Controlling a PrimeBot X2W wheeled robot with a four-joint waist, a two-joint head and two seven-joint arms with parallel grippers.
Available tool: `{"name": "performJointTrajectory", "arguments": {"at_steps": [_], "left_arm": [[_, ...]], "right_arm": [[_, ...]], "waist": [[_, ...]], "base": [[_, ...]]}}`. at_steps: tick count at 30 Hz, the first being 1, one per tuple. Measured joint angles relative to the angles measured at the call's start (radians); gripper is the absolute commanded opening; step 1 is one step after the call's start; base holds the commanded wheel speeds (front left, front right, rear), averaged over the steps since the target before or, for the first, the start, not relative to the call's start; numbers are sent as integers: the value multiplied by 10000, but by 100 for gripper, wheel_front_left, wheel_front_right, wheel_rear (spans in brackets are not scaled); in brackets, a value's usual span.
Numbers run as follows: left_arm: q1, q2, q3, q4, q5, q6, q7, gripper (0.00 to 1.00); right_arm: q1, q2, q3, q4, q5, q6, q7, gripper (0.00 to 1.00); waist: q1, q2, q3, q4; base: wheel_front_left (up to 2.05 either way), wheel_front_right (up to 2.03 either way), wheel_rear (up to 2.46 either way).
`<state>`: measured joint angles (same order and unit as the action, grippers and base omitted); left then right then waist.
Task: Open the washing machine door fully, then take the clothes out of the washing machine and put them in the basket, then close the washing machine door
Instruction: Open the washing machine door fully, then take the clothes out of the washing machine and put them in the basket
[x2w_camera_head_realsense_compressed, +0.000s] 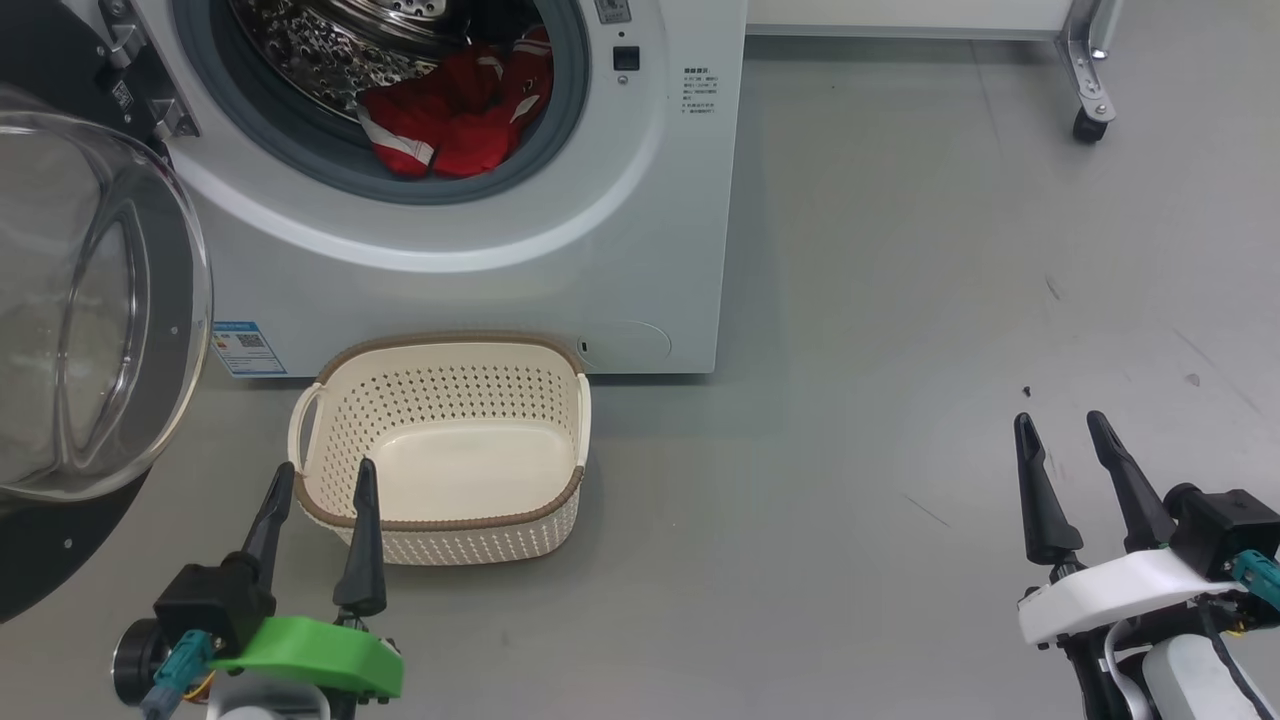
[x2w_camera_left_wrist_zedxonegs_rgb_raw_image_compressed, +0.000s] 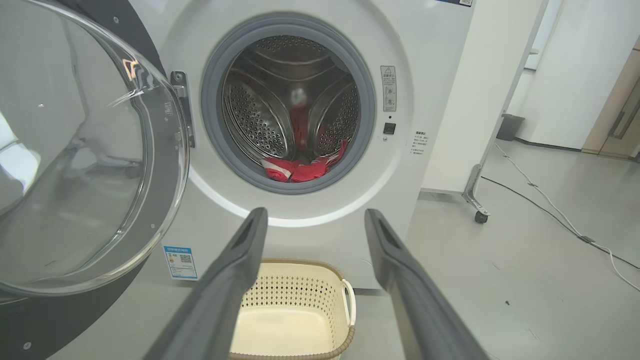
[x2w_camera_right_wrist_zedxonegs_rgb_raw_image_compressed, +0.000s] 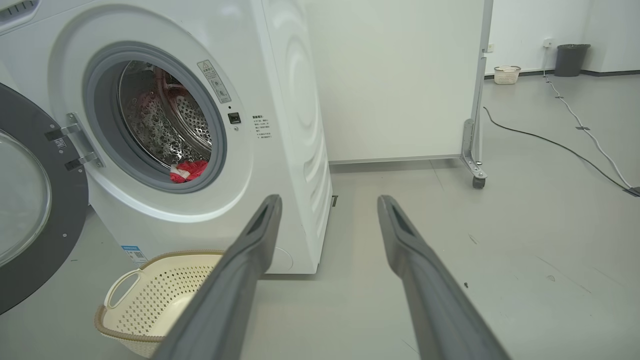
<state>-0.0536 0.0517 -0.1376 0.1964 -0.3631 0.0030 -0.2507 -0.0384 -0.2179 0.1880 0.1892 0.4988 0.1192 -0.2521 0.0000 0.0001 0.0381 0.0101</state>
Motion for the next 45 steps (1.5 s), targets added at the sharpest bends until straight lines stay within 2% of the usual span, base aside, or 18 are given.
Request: {"name": "performJointTrajectory", "arguments": {"at_steps": [18,45], "left_arm": [[17,-13,56,-171,-65,0,-2,100],[15,-36,58,-405,171,107,-2,100]], "right_arm": [[1,10,-123,12,0,2,0,100],[-1,21,-150,123,0,13,0,100]], "waist": [[0,0,132,54],[0,0,190,94]], "base": [[70,-70,0],[136,-136,0]]}}
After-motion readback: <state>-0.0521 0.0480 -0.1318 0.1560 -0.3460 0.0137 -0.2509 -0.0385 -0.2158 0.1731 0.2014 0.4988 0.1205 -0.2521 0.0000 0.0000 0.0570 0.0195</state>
